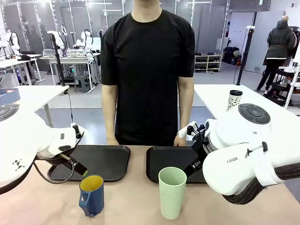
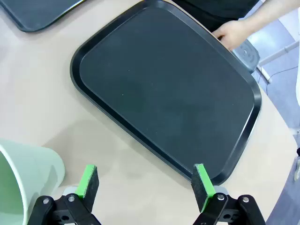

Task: Sort and store the cups by type.
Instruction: Pick up the Reusable plastic cup.

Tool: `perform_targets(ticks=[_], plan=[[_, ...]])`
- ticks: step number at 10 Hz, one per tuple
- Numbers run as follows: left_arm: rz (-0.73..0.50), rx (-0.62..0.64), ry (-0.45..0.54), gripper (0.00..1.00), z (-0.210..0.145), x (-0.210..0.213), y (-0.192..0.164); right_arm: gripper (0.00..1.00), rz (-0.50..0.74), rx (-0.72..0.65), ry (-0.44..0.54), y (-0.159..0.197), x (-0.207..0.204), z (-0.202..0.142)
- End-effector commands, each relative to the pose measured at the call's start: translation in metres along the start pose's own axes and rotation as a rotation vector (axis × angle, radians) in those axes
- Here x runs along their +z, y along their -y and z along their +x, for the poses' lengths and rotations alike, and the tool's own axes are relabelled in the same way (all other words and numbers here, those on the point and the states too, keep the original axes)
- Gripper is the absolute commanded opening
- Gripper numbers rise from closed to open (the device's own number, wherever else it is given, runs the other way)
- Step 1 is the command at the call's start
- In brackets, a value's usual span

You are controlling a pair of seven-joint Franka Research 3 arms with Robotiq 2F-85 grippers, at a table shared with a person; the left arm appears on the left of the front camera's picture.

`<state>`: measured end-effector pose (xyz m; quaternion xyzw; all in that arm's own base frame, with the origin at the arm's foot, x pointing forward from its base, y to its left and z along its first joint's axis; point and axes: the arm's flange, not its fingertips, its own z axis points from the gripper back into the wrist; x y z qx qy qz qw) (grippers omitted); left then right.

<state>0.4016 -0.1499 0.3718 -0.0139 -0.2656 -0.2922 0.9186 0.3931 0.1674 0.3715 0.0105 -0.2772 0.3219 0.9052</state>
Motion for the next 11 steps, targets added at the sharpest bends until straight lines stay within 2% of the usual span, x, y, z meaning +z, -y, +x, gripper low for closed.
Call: perform_targets(ticks=[1,11], plan=[[0.0,0.0,0.0,1.0,0.0001,0.0,0.0002,1.0,0.0,0.0,0.0,0.0,0.0,0.0],[0.0,0.0,0.0,1.0,0.0001,0.0,0.0002,1.0,0.0,0.0,0.0,0.0,0.0,0.0]])
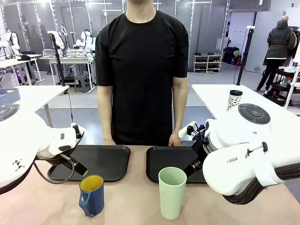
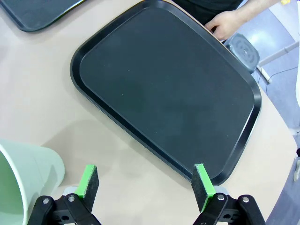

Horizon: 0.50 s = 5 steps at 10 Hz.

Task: Sort and store the cups by type.
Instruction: Pick up the Reusable plastic cup.

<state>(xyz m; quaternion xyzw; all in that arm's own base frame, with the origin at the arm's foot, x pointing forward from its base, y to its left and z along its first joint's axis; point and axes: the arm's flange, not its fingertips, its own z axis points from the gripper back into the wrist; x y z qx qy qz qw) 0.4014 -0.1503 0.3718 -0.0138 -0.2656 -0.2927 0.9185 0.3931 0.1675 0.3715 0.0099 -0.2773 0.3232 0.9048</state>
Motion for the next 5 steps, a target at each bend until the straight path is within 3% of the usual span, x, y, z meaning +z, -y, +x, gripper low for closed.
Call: perform_targets(ticks=[1,5], plan=[[0.0,0.001,0.0,1.0,0.0,0.0,-0.0002,1.0,0.001,-0.003,0.0,0.0001,0.0,0.0],[0.0,0.001,0.0,1.0,0.0,0.0,-0.0002,1.0,0.001,-0.003,0.0,0.0001,0.0,0.0]])
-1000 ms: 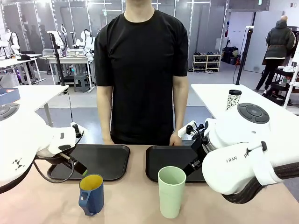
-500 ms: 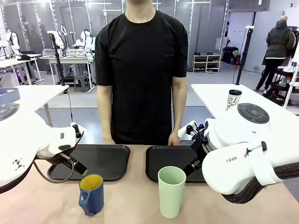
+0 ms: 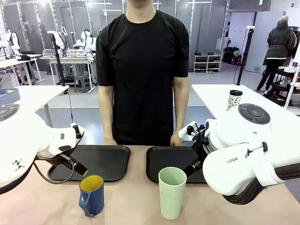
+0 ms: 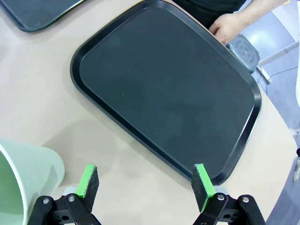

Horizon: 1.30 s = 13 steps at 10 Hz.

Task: Sort and store the cups by type.
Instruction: Pick up the Reusable plastic cup.

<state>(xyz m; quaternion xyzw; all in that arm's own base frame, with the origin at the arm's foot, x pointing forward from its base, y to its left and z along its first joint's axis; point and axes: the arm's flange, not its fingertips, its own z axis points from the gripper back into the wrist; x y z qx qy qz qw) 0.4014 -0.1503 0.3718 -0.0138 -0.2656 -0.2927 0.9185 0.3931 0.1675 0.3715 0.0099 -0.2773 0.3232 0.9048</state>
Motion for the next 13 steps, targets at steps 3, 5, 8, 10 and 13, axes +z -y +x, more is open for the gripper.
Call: perform_targets(ticks=[3,5,8,10,13], plan=[[0.0,0.001,0.0,1.0,0.0,0.0,0.0,1.0,0.001,-0.003,0.0,0.0,0.0,0.0],[0.0,0.001,0.0,1.0,0.0,0.0,0.0,1.0,0.001,-0.003,0.0,0.0,0.0,0.0],[-0.007,0.016,-0.01,1.0,0.004,-0.001,0.0,1.0,-0.019,-0.005,0.007,0.003,0.003,0.005],[0.039,0.04,0.056,1.0,0.022,0.026,0.005,1.0,-0.097,-0.019,0.062,0.007,0.044,0.027],[0.091,0.001,0.191,1.0,0.039,0.108,0.031,1.0,-0.251,-0.04,0.2,-0.003,0.138,0.051]])
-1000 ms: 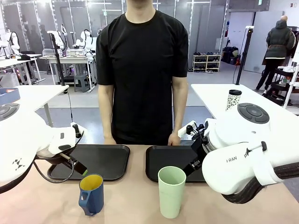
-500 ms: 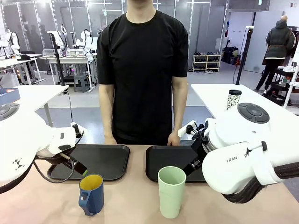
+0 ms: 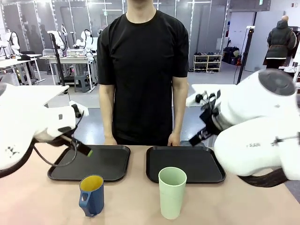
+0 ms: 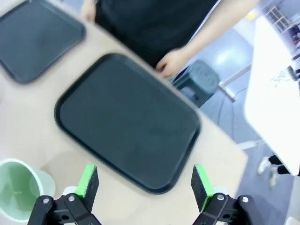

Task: Sort and store the cups by type.
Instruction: Pick up the Reusable plastic cup.

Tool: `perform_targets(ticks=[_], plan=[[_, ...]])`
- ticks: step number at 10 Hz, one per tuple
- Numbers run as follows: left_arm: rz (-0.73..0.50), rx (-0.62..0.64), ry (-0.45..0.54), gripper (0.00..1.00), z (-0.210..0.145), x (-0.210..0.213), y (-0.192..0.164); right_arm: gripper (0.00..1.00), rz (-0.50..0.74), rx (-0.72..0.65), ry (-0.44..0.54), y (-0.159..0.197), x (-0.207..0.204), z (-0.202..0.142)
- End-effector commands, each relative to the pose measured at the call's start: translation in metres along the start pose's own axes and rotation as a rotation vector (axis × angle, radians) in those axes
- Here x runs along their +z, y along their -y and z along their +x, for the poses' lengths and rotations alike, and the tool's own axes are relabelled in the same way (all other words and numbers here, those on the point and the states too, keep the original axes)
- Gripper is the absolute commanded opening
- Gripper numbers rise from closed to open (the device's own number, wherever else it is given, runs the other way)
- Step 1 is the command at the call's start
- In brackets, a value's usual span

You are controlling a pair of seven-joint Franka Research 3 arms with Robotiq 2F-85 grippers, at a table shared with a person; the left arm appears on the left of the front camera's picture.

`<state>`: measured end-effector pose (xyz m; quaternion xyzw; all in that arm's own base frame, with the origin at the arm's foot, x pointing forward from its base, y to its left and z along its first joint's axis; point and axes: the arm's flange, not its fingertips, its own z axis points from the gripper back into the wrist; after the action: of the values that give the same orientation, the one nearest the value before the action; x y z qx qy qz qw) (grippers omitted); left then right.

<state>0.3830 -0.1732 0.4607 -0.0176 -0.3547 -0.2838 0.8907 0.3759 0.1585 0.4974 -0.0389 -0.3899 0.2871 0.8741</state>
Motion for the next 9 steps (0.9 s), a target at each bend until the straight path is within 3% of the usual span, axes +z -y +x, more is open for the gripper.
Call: perform_targets(ticks=[1,7,9], plan=[[0.055,-0.019,0.056,1.0,0.005,0.044,0.019,1.0,-0.102,0.001,0.045,-0.017,0.044,0.011],[0.064,-0.072,0.125,1.0,-0.002,0.066,0.034,1.0,-0.121,0.049,0.071,-0.026,0.066,-0.002],[0.089,-0.004,0.082,1.0,-0.002,0.048,0.006,1.0,-0.163,-0.018,-0.012,0.0,0.043,-0.006]])
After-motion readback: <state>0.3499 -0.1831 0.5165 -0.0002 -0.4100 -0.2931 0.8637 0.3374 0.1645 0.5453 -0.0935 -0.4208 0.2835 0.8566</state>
